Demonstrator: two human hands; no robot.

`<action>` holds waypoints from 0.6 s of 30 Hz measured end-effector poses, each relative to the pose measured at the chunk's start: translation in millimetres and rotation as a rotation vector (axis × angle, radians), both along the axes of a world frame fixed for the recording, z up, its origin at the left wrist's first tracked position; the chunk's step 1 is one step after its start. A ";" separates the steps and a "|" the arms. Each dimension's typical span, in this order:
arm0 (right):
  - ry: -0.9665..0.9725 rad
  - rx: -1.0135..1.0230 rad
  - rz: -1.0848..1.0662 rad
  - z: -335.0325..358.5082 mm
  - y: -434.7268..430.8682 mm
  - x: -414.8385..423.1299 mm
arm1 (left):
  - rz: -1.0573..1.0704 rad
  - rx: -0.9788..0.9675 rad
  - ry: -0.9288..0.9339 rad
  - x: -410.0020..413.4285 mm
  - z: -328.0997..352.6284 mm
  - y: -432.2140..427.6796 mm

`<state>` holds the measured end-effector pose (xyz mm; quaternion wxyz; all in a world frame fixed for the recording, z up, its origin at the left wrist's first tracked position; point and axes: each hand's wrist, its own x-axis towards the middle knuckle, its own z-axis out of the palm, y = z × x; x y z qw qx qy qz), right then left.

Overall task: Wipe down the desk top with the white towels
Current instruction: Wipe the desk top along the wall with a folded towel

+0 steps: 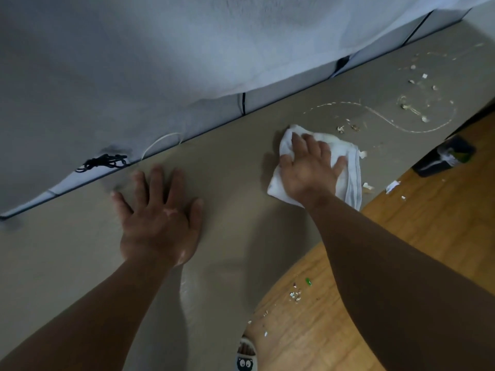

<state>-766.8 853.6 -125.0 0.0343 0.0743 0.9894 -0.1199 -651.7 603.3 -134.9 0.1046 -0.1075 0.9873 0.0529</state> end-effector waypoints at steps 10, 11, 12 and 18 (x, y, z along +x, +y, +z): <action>0.042 0.018 0.213 5.4 -71.9 127.1 | -0.046 0.038 0.040 -1.6 0.6 -3.5; 0.038 0.014 0.238 6.2 -75.9 139.3 | -0.072 0.037 0.062 -1.1 -0.7 -4.7; 0.031 0.011 0.267 7.3 -78.9 151.0 | -0.097 0.035 0.085 -1.1 -1.8 -5.5; 0.019 -0.013 0.463 7.0 -64.1 182.1 | -0.135 0.013 0.095 -1.0 -5.7 -8.0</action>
